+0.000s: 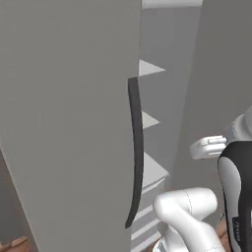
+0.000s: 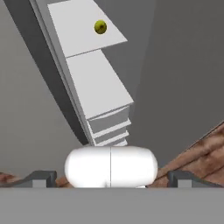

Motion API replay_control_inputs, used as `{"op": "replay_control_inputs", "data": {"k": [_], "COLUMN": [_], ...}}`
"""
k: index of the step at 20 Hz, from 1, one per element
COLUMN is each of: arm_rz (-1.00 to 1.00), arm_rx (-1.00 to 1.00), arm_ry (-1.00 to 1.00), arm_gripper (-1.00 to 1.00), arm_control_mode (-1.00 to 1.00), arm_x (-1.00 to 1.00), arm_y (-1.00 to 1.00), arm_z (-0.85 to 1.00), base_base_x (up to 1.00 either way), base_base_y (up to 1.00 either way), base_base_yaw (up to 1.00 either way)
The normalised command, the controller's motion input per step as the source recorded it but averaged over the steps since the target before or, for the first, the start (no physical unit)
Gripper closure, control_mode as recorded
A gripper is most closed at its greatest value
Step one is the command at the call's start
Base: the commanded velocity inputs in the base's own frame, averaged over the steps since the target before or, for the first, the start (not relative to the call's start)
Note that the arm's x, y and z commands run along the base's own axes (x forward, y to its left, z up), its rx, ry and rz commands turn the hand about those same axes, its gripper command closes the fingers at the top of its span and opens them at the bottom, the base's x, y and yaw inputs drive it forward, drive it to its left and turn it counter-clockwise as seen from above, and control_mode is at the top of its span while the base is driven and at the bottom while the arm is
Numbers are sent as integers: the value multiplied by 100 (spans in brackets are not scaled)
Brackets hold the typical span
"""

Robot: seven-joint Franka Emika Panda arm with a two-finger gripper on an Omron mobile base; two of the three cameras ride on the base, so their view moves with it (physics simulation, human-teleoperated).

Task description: Take the broccoli, lime, and pear from the freezer and place them in the bowl on the counter.

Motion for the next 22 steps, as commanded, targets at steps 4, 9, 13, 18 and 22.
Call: {"op": "replay_control_inputs", "data": {"k": [4, 9, 13, 18, 22], "arm_rz": [0, 0, 0, 0, 0], "arm_rx": [0, 0, 0, 0, 0], "arm_ry": [0, 0, 0, 0, 0], "arm_gripper": [-100, -100, -100, -100, -100], "arm_control_mode": [100, 100, 100, 100, 100], "arm_x": [0, 0, 0, 0, 0], "arm_y": [0, 0, 0, 0, 0], "arm_z": [0, 0, 0, 0, 0], "base_base_x": [79, 84, 81, 13, 23], "base_base_y": [-44, -43, -51, -72, -66], "base_base_yaw": [46, 42, 34, 6, 0]}}
